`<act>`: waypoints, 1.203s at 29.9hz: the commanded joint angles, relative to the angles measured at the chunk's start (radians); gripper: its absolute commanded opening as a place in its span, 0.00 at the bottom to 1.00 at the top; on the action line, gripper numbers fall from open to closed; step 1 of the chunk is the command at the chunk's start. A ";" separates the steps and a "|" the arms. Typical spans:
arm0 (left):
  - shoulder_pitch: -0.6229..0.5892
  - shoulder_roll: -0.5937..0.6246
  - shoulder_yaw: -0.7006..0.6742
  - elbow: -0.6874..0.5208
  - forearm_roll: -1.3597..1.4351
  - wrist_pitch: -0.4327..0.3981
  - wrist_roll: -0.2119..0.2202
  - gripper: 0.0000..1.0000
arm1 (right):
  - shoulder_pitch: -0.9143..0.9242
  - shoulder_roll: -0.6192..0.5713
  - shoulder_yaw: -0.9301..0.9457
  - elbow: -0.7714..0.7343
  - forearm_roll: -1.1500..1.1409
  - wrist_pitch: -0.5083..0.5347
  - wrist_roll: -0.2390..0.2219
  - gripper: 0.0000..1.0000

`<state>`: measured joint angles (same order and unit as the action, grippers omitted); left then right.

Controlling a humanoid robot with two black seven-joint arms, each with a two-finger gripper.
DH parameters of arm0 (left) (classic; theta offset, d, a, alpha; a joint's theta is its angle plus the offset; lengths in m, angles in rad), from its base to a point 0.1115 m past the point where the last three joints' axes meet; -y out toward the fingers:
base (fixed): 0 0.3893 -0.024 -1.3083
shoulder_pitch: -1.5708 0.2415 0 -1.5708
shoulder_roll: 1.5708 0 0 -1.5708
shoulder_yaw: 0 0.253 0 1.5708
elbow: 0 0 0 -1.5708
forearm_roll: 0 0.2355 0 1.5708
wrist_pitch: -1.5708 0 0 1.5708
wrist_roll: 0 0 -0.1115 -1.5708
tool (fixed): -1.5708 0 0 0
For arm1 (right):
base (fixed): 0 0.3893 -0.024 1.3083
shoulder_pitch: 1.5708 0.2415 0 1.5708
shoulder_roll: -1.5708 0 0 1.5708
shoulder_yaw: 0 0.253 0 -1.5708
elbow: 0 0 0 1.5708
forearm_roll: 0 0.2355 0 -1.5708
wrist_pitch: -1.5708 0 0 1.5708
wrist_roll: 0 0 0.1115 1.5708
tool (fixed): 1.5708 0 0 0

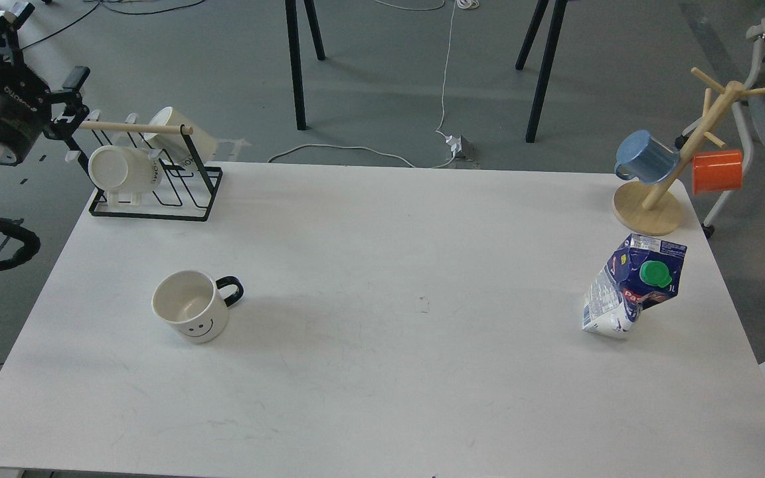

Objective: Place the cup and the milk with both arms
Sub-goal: 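Reach the left gripper toward the white mug's rim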

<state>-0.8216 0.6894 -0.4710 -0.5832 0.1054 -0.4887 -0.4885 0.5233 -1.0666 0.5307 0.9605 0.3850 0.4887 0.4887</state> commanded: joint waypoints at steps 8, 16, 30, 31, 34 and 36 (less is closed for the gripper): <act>0.001 0.001 -0.054 0.002 0.000 0.000 0.000 1.00 | -0.006 0.000 0.000 0.003 0.000 0.000 0.000 0.98; -0.016 0.010 0.017 0.023 0.388 0.000 0.000 1.00 | -0.009 0.004 0.000 0.004 -0.002 0.000 0.000 0.98; 0.050 0.051 0.032 -0.116 1.316 0.000 0.000 0.99 | -0.048 0.014 -0.001 -0.005 -0.005 0.000 0.000 0.98; 0.056 0.058 0.032 -0.138 1.332 0.000 0.000 0.99 | -0.054 0.014 -0.002 -0.005 -0.005 0.000 0.000 0.98; 0.077 0.064 0.041 -0.171 1.381 0.000 0.000 0.99 | -0.072 0.014 -0.002 -0.005 -0.005 0.000 0.000 0.98; 0.114 0.074 0.058 -0.197 1.405 0.000 0.000 0.99 | -0.077 0.014 -0.002 -0.005 -0.005 0.000 0.000 0.98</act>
<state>-0.7499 0.7505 -0.4314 -0.7459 1.4719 -0.4886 -0.4890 0.4566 -1.0523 0.5292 0.9555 0.3803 0.4887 0.4887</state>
